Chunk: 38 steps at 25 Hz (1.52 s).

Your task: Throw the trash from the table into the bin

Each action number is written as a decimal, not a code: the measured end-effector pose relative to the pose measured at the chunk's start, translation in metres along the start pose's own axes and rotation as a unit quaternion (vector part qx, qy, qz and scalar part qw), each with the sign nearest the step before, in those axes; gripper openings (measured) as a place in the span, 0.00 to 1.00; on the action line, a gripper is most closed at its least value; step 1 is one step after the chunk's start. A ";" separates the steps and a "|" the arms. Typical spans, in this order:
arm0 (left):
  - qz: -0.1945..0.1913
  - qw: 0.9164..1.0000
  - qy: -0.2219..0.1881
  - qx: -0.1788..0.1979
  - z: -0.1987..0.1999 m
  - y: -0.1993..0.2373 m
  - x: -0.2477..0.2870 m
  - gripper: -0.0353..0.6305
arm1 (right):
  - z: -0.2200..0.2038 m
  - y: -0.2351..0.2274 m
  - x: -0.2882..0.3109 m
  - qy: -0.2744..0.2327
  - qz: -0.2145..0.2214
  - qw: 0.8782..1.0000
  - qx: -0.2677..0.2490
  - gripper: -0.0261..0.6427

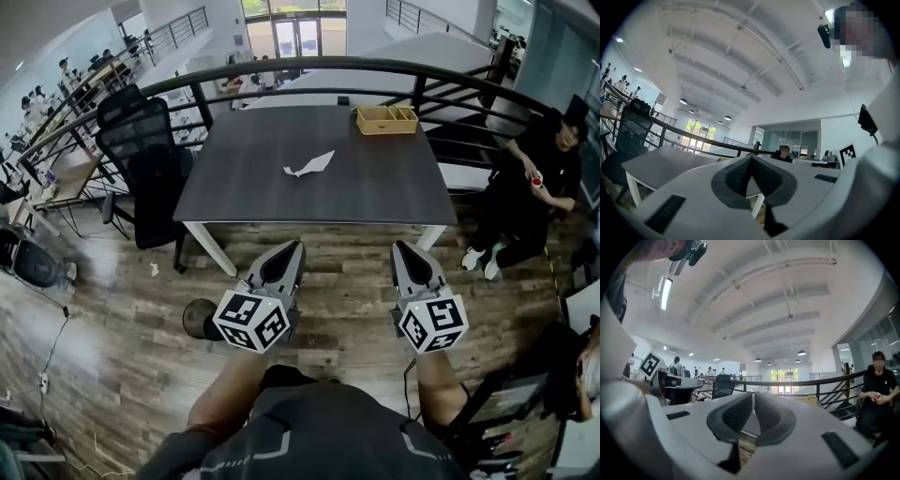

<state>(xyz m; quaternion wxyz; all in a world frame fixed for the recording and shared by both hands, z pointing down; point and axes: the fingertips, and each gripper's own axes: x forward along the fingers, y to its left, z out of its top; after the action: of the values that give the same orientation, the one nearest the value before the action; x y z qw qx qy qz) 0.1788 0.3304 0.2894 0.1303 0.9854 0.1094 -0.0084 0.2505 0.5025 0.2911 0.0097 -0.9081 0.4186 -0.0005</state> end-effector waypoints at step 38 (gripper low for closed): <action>0.069 0.995 0.066 0.002 -0.014 0.363 0.154 0.18 | -0.102 0.035 0.404 0.096 0.107 0.987 -0.065 0.41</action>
<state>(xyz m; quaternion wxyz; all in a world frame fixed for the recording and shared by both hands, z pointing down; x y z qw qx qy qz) 0.4081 0.0253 0.3890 0.1216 0.9892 0.0496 0.0651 0.4852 0.1711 0.3900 -0.0898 -0.8524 0.5116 -0.0595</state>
